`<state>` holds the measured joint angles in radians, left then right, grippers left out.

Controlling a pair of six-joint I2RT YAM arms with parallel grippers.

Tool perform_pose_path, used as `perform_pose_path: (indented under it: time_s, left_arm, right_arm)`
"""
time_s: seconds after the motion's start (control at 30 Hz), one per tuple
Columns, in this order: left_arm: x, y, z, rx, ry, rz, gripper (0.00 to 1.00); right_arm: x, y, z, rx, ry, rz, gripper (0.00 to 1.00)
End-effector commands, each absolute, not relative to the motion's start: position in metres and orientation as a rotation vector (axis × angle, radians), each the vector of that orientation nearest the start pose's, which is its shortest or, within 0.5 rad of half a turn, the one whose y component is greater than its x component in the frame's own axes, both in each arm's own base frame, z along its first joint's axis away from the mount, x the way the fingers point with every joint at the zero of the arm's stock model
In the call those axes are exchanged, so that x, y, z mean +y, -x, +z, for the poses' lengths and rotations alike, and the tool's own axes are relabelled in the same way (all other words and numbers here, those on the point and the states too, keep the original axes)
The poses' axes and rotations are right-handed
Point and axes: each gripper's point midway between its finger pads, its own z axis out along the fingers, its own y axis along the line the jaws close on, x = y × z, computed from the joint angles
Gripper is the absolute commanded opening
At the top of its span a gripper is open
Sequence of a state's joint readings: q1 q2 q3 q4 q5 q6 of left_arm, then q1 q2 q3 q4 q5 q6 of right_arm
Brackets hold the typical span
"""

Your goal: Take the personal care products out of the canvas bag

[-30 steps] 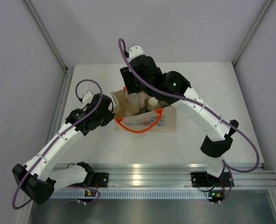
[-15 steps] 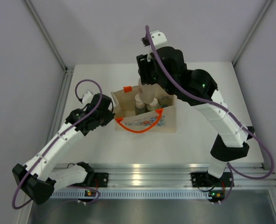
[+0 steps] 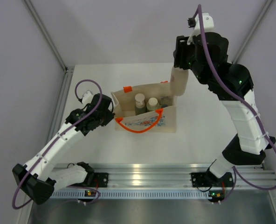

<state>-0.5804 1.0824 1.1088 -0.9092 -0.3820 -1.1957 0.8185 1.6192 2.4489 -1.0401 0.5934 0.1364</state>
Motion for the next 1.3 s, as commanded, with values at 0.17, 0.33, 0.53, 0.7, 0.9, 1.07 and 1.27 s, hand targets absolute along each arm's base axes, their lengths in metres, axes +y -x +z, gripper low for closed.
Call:
perform_pose_path:
  time_s: [0.17, 0.33, 0.53, 0.7, 0.9, 1.07, 1.27]
  left_arm:
    - [-0.124, -0.261, 0.22, 2.185, 0.885, -0.339, 0.0]
    - [-0.123, -0.262, 0.222, 2.185, 0.87, -0.333, 0.0]
    - [-0.122, -0.264, 0.226, 2.174, 0.86, -0.332, 0.0]
    - [-0.121, -0.265, 0.233, 2.165, 0.825, -0.323, 0.0]
    - [-0.123, -0.264, 0.23, 2.183, 0.814, -0.326, 0.0]
    - [-0.123, -0.264, 0.231, 2.189, 0.802, -0.324, 0.0]
    - [-0.122, -0.265, 0.23, 2.186, 0.799, -0.318, 0.0]
  right_arm:
    - [0.106, -0.322, 0.549, 1.622, -0.041, 0.08, 0.0]
    - [0.07, -0.346, 0.515, 1.694, -0.086, -0.005, 0.0]
    - [0.042, -0.368, 0.468, 1.635, -0.147, 0.026, 0.0]
    - [0.025, -0.374, 0.455, 1.478, -0.155, 0.056, 0.0]
    - [0.014, -0.394, 0.391, 1.497, -0.132, 0.063, 0.0]
    - [0.016, -0.404, 0.348, 1.541, -0.1, 0.083, 0.0]
    - [0.02, -0.403, 0.304, 1.608, -0.079, 0.097, 0.0]
